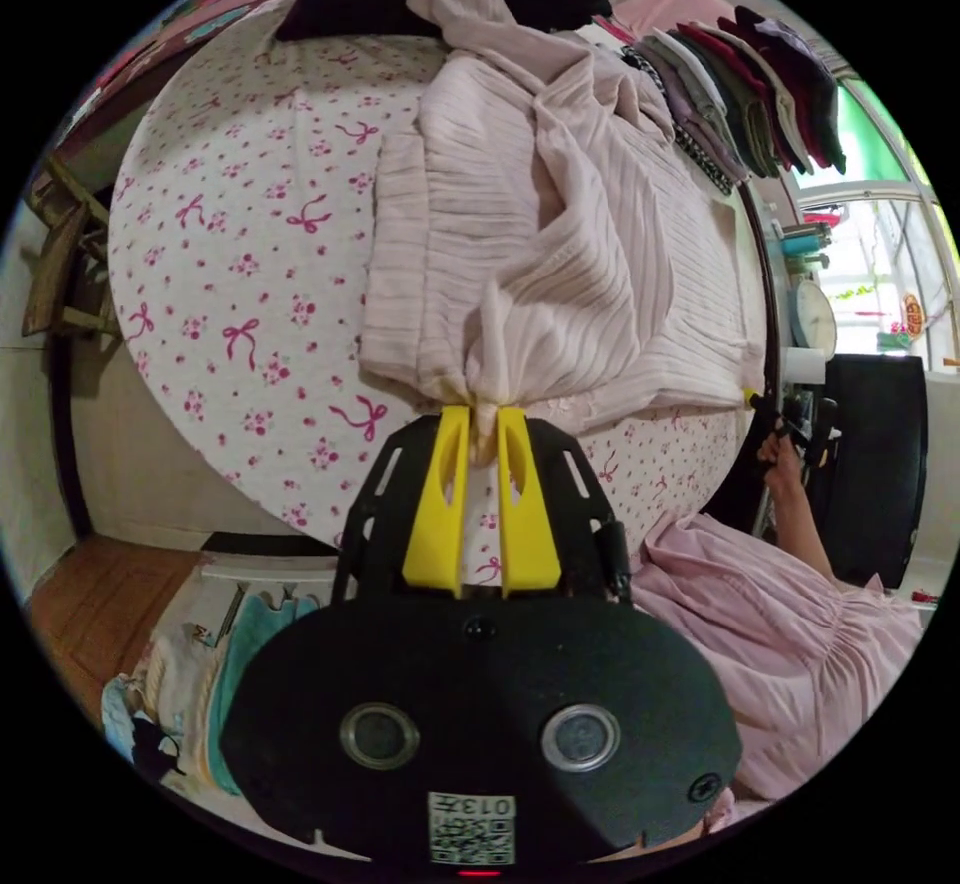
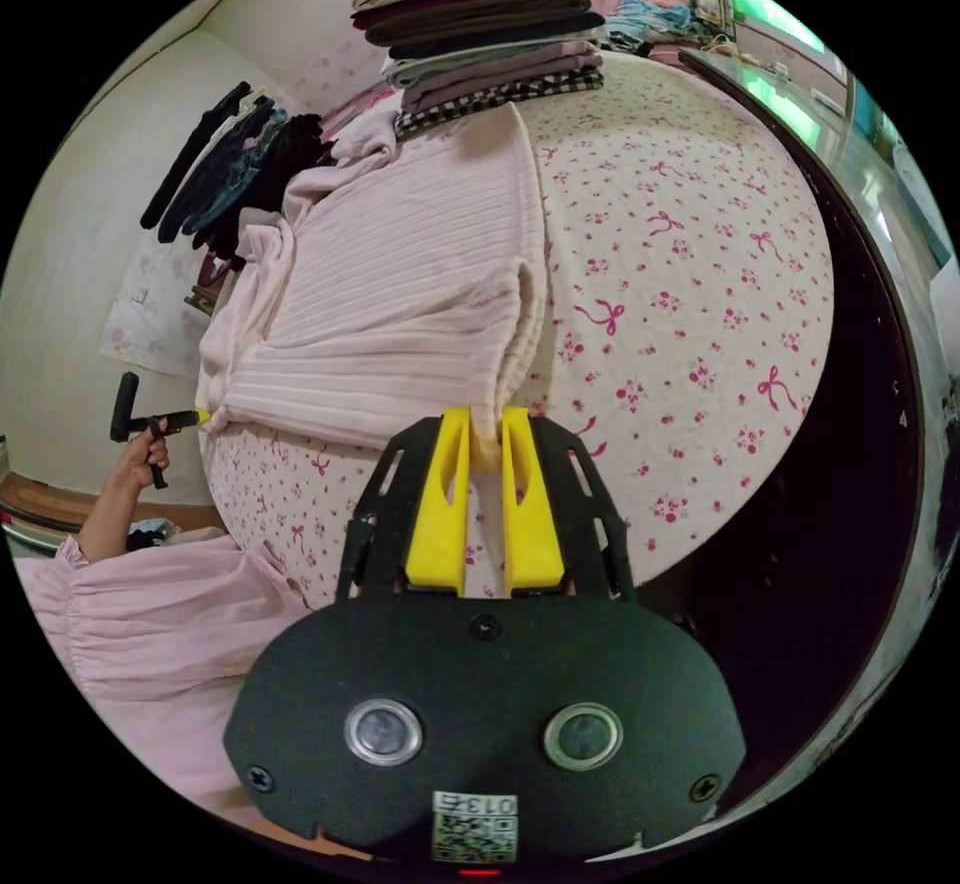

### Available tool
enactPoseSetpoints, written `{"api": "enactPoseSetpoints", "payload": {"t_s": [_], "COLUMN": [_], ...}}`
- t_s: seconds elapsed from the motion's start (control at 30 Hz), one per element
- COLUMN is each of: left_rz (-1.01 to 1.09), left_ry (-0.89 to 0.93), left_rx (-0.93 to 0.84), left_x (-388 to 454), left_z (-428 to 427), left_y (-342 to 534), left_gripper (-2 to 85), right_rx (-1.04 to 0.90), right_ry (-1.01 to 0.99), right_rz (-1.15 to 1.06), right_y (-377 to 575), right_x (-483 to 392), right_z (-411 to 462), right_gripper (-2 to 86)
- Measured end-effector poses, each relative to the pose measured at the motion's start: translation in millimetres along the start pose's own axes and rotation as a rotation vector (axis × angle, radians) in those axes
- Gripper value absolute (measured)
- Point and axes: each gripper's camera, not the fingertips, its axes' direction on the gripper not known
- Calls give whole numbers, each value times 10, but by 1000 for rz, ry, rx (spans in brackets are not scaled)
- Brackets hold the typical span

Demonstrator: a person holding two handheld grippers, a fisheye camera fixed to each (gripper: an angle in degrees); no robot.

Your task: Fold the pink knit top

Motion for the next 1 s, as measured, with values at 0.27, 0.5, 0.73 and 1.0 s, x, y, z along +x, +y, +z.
{"api": "enactPoseSetpoints", "payload": {"t_s": [0.27, 0.5, 0.73, 1.0], "left_rz": [146, 135, -85, 235], "left_ry": [34, 43, 123, -227], "left_rx": [80, 41, 66, 174], "left_x": [332, 516, 238, 1386], "left_z": [-691, -505, 2, -239], "left_y": [296, 865, 1201, 966], "left_gripper": [27, 35, 64, 58], "right_rx": [5, -35, -109, 11], "right_ry": [4, 18, 63, 170], "right_rz": [-101, -115, -45, -249], "right_y": [-206, 32, 173, -274], "right_x": [-359, -514, -523, -1143], "right_z": [-608, -806, -314, -374], "right_gripper": [42, 49, 95, 74]}}
